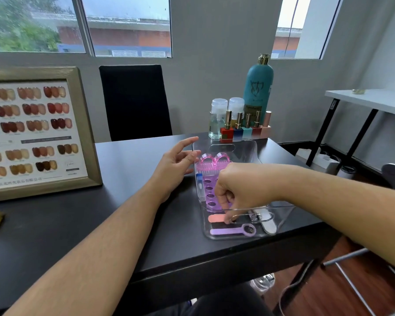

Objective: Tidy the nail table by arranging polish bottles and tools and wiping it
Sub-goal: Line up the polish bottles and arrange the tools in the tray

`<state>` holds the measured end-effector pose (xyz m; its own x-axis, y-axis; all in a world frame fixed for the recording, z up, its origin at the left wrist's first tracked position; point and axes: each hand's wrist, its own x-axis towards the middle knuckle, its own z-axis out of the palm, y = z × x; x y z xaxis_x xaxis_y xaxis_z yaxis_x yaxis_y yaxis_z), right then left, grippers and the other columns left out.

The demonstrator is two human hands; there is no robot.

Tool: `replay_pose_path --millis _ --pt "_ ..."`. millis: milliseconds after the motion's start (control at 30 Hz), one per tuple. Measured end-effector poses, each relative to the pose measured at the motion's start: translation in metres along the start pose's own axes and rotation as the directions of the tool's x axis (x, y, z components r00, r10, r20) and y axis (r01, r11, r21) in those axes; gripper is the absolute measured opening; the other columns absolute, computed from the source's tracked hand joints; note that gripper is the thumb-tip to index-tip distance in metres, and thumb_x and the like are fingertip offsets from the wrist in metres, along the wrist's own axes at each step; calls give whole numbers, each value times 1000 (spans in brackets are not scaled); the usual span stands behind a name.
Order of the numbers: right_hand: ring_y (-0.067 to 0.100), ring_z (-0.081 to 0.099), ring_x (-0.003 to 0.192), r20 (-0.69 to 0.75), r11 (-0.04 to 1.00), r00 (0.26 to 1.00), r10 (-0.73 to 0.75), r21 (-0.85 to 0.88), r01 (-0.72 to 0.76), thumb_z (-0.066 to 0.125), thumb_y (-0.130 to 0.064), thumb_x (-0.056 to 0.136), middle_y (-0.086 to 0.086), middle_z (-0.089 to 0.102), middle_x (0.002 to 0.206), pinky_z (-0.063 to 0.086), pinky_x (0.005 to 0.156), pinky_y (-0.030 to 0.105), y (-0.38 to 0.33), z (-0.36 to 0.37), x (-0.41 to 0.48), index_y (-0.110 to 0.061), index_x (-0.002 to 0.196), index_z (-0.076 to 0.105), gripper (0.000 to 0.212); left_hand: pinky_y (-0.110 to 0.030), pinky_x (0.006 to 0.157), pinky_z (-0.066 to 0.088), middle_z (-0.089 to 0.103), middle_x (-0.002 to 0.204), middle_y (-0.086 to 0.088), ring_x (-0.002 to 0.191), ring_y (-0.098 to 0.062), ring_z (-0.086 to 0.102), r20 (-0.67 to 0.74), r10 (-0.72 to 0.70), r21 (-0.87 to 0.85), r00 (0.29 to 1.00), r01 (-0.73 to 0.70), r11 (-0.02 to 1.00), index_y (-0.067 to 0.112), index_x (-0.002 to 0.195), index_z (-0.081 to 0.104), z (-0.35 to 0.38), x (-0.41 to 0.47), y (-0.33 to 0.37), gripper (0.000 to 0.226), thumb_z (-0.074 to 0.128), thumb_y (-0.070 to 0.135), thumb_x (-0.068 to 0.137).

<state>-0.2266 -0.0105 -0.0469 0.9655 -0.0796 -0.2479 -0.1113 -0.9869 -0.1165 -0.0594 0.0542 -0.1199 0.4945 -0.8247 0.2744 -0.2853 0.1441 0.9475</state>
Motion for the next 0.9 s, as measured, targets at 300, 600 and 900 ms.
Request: replay_pose_path --millis 300,600,900 --pt "2 45 41 151 993 988 14 117 -32 83 -39 64 -9 48 43 36 48 16 7 -5 -6 -20 74 67 26 -32 91 51 64 117 -4 109 -17 61 -2 3 -5 1000 -3 1000 34 128 49 1 -1 0 35 49 23 95" --pt "3 42 42 34 993 999 -8 117 4 81 -34 69 -8 46 47 43 56 27 7 1 2 -20 72 65 22 -30 89 52 64 117 -3 109 -16 60 -2 7 4 1000 -7 1000 32 131 47 1 -1 2 37 48 22 95" --pt "-6 46 46 -37 998 999 -17 60 20 80 -36 70 -10 44 46 41 53 22 6 4 3 -23 66 62 22 -28 88 53 67 108 3 105 -14 62 -13 5 -7 1000 -5 1000 33 129 49 2 -1 2 36 51 23 94"
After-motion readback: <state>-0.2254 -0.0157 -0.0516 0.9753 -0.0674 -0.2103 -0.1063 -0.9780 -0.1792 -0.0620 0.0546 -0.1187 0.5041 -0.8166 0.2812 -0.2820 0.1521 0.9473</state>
